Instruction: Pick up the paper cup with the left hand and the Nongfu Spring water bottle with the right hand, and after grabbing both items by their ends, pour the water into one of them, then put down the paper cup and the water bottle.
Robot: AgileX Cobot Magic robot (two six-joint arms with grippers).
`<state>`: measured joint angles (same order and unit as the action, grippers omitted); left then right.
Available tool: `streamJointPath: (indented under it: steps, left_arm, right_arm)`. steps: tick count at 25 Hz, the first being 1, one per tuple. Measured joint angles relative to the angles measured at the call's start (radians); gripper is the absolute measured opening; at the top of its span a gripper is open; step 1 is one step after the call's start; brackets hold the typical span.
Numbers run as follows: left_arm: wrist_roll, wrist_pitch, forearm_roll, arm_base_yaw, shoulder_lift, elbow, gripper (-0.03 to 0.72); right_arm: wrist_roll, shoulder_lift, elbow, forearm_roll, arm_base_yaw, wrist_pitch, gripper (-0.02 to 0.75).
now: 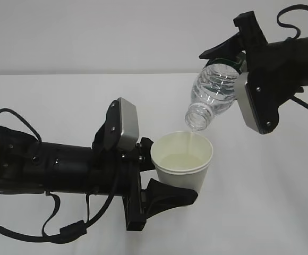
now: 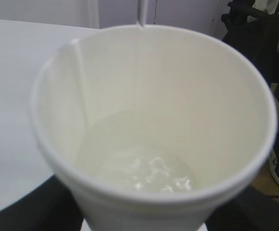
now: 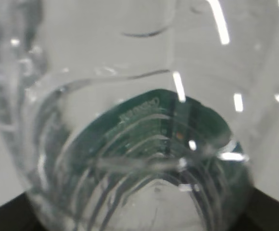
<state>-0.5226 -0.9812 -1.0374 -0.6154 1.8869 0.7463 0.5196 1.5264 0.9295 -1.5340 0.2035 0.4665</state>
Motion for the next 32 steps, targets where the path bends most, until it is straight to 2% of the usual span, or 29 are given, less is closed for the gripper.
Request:
streamJointPath:
  steps: [32]
  left_arm:
    - [0.000, 0.002, 0.000, 0.000, 0.000, 0.000, 0.481]
  right_arm:
    - [0.005, 0.000, 0.000, 0.000, 0.000, 0.000, 0.491]
